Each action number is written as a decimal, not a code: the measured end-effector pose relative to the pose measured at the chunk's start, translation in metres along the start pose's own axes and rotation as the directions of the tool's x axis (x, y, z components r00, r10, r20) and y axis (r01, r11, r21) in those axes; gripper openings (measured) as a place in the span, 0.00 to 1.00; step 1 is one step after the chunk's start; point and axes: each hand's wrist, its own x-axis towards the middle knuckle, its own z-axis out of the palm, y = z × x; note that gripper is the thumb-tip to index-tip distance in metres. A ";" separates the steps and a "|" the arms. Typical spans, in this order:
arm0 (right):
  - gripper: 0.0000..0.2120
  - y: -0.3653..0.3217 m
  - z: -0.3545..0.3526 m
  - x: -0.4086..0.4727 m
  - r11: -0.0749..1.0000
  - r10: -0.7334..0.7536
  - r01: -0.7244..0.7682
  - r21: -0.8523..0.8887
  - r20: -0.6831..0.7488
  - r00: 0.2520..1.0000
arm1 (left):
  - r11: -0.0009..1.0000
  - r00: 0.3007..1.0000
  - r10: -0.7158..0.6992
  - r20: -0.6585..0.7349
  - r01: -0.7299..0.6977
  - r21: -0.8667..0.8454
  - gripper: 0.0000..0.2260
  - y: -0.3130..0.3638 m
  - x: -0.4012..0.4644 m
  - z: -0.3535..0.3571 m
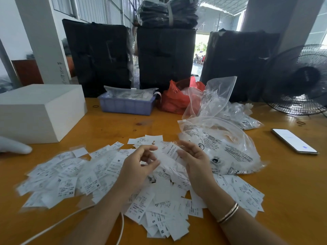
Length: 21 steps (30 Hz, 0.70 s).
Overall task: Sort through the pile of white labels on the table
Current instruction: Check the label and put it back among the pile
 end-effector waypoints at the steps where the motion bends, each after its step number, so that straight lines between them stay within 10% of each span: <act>1: 0.11 0.000 -0.001 0.000 1.000 -0.003 0.003 0.010 -0.004 1.000 | 1.000 1.000 0.004 0.014 -0.004 0.006 0.18 0.000 0.000 0.000; 11: 0.10 0.002 0.005 -0.004 0.886 -0.125 0.136 -0.444 0.056 0.991 | 0.997 0.998 0.038 0.057 -0.042 0.070 0.19 0.001 -0.002 0.002; 21: 0.09 -0.001 0.002 -0.004 0.930 -0.145 0.098 -0.355 -0.109 0.983 | 0.998 0.998 0.050 0.044 -0.052 0.041 0.17 0.002 -0.003 0.001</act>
